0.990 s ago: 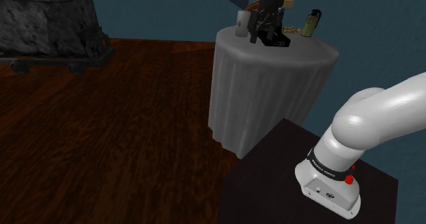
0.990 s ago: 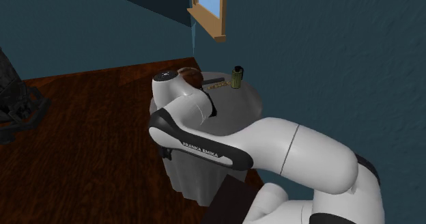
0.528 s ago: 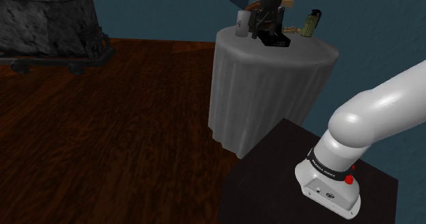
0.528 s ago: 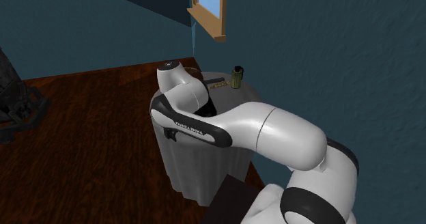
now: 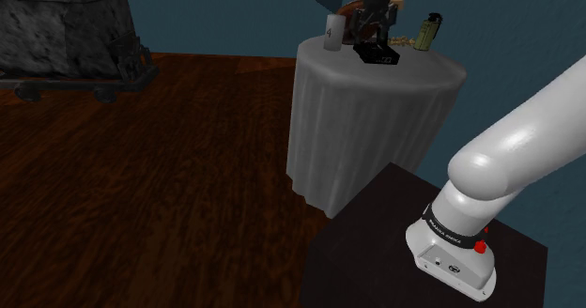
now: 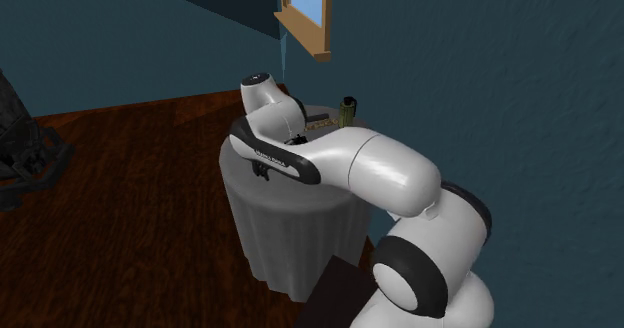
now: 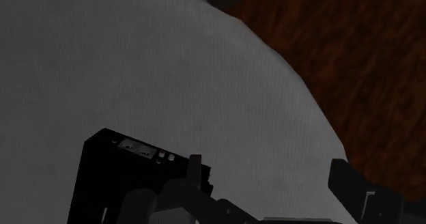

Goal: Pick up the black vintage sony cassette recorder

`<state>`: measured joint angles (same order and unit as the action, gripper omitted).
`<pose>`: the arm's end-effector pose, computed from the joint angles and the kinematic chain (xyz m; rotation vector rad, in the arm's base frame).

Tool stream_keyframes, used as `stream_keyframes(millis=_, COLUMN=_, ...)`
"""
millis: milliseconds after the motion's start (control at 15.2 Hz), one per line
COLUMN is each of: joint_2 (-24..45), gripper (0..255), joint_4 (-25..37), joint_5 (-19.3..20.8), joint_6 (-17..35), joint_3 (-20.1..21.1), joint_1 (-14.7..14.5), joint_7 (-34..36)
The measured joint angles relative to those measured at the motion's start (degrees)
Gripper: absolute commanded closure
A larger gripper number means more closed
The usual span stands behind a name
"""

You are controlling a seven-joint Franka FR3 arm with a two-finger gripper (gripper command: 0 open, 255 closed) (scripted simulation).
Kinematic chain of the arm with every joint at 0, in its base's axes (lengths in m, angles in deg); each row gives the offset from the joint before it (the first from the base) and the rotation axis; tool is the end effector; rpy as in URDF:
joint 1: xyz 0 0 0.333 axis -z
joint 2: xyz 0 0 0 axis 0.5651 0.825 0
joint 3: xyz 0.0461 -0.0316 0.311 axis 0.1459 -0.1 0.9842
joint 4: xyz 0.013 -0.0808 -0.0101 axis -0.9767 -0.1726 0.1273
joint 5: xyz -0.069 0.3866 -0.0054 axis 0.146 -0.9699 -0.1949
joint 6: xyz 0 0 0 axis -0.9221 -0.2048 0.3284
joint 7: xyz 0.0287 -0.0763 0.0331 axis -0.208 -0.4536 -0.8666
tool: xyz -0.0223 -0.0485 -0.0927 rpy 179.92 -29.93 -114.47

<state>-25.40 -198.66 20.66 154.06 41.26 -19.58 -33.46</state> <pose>0.4461 -0.1776 0.5862 2.9375 -0.6711 0.0247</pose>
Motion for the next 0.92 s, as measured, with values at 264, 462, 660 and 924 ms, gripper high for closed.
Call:
stream_keyframes(millis=264, joint_2=5.2, gripper=0, joint_4=5.2, joint_5=2.0, joint_6=0.4, joint_3=-2.0, joint_1=2.3, joint_7=0.8)
stream_keyframes(millis=462, joint_2=9.8, gripper=0, joint_4=10.5, joint_5=3.2, joint_6=0.0, joint_3=-3.4, joint_1=3.7, joint_7=1.8)
stream_keyframes(millis=660, joint_2=13.7, gripper=0, joint_4=15.3, joint_5=4.2, joint_6=-0.4, joint_3=-4.9, joint_1=5.2, joint_7=2.4)
stream_keyframes(millis=924, joint_2=17.6, gripper=0, joint_4=20.1, joint_5=5.0, joint_6=-0.9, joint_3=-6.6, joint_1=7.0, joint_7=2.7)
